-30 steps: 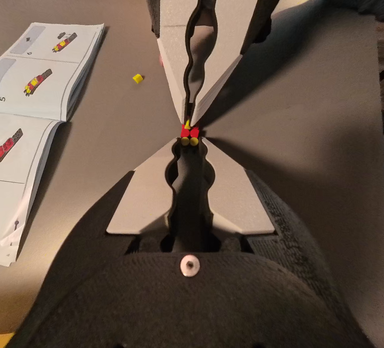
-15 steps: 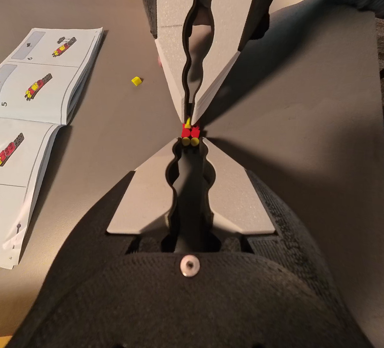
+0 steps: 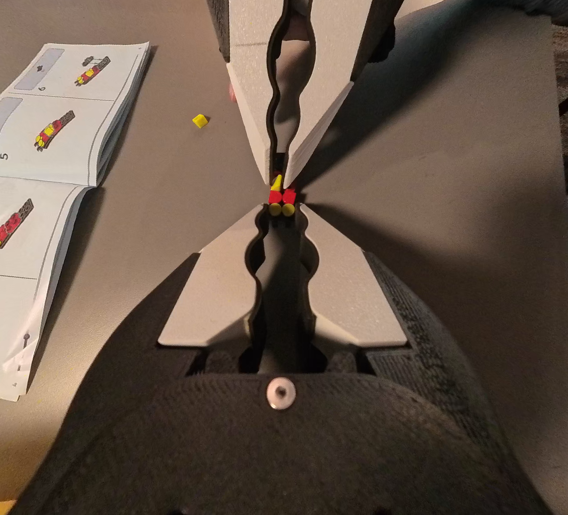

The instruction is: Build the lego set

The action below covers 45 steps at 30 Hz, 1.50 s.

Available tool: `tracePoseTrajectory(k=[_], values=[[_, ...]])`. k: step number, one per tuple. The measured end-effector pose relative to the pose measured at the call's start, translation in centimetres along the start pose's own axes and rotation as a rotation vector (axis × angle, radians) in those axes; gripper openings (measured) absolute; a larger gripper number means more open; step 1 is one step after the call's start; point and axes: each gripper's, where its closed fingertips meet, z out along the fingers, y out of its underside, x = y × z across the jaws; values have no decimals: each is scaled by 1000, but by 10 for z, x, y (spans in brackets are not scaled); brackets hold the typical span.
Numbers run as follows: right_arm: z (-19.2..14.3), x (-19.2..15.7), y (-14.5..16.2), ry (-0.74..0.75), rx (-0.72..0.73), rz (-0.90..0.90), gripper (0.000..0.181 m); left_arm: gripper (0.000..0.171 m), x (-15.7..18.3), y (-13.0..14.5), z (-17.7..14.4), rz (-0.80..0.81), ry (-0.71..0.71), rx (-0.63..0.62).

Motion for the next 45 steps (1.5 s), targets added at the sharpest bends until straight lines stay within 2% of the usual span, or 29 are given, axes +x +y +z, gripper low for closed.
tracePoseTrajectory(k=[6,9,12,16,21,27,39,45], values=[[-6,2,-3,24,22,-11,14,16,0,0,0,6,-3,1],[-13,1,-9,62,61,-69,38,16,0,0,-1,15,-14,4],[-14,4,-14,216,55,-274,57,16,-2,-2,-3,2,-28,22],[-9,16,-20,506,-58,-683,60,16,-7,-7,-10,-81,-23,68],[-3,21,-23,655,-158,-923,58,16,-16,-13,-19,-139,-41,114],[1,26,-29,791,-206,-1106,36,16,-16,-16,-23,-162,-28,134],[0,28,-29,821,-206,-1128,22,16,-15,-17,-24,-184,-9,142],[-2,26,-30,797,-156,-1084,15,16,-11,-19,-26,-175,20,157]])
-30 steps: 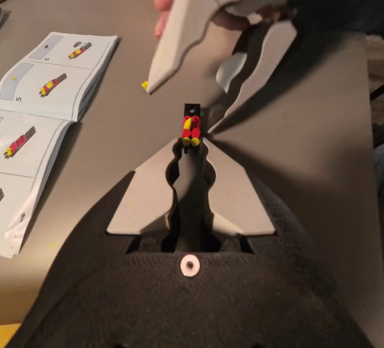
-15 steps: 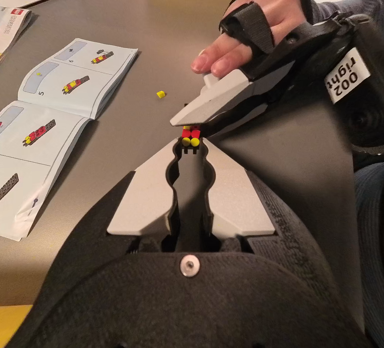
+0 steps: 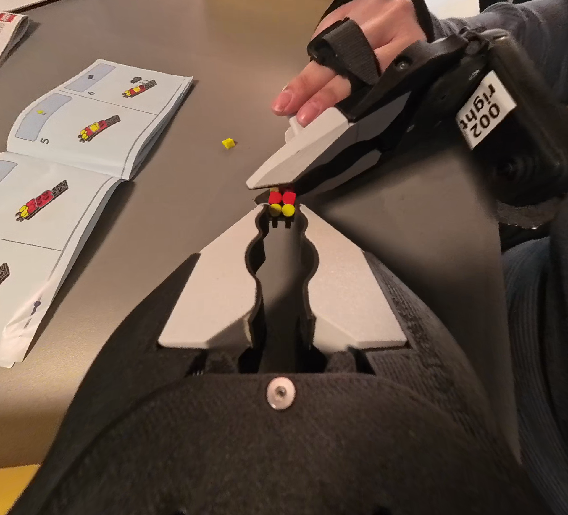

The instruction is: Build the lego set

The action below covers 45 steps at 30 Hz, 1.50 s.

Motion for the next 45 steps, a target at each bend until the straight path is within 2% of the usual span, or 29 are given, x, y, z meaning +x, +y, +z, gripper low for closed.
tracePoseTrajectory(k=[9,21,23,29,32,36,41,45], values=[[-4,3,-2,-23,49,125,14,15,4,-5,-2,-28,43,39],[-2,0,1,-58,36,177,14,15,2,-4,1,-76,40,45],[-2,0,-2,-69,54,222,14,20,2,-3,3,-89,34,39],[-3,1,2,-122,57,361,14,19,1,-5,4,-12,-21,51],[-4,-2,9,-162,36,444,15,27,-9,-6,2,110,-129,41],[-5,-5,11,-214,19,531,14,26,-12,-11,2,378,-270,51],[-8,-8,9,-255,9,600,14,17,-7,-15,4,700,-386,68],[-8,-12,4,-281,8,586,14,12,-8,-9,11,883,-459,13]])
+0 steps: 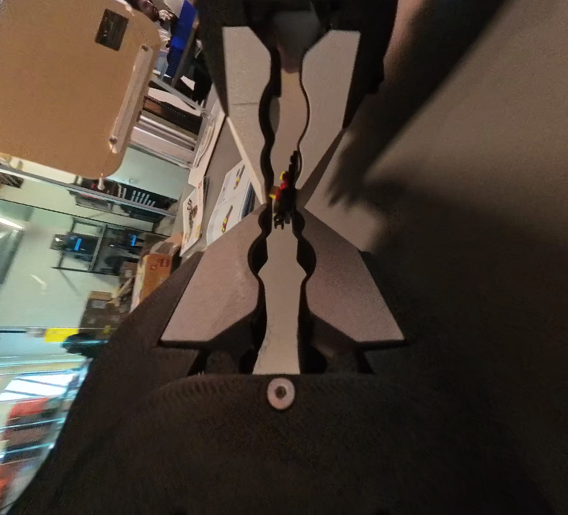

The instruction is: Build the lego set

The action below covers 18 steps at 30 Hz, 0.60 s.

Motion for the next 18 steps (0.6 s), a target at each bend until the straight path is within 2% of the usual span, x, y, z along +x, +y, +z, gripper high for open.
tracePoseTrajectory(k=[5,18], values=[[1,-5,0,-17,-17,-14,14,11,7,2,2,120,-3,-27],[2,-13,6,-87,-4,44,14,11,17,4,4,148,20,-32]])
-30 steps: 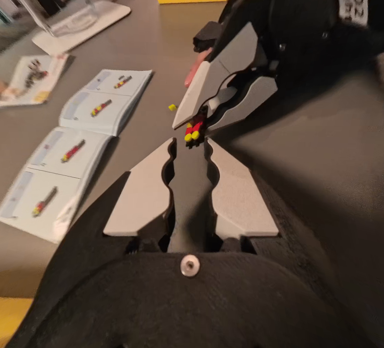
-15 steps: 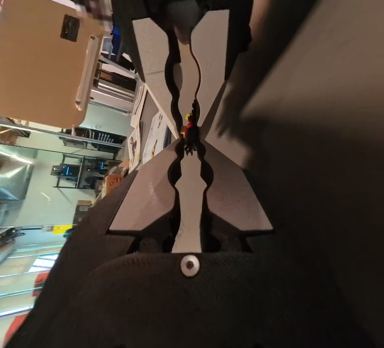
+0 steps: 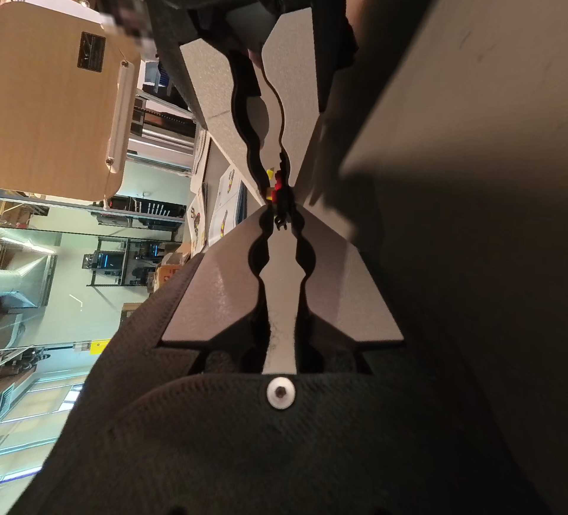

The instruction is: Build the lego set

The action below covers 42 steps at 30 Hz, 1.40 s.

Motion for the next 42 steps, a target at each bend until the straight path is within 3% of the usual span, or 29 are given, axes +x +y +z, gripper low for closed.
tracePoseTrajectory(k=[9,14,20,25,29,30,35,42], values=[[-4,7,-10,134,89,-186,17,10,-9,-2,-3,88,-74,21],[-14,8,-14,100,149,-140,27,10,-11,-2,-4,161,-104,22],[-27,5,-9,-26,201,11,31,10,-8,-1,-5,204,-89,23],[-33,-4,6,-235,199,277,35,10,4,-3,-6,182,-4,54],[-33,14,10,-218,209,426,39,10,-2,-3,-5,137,-40,58],[-29,22,15,-185,189,482,29,10,1,-3,-5,129,-24,63],[-9,45,21,-209,167,705,21,10,14,-18,-6,237,-13,150],[26,33,13,-242,28,716,9,10,18,-20,-9,245,18,185]])
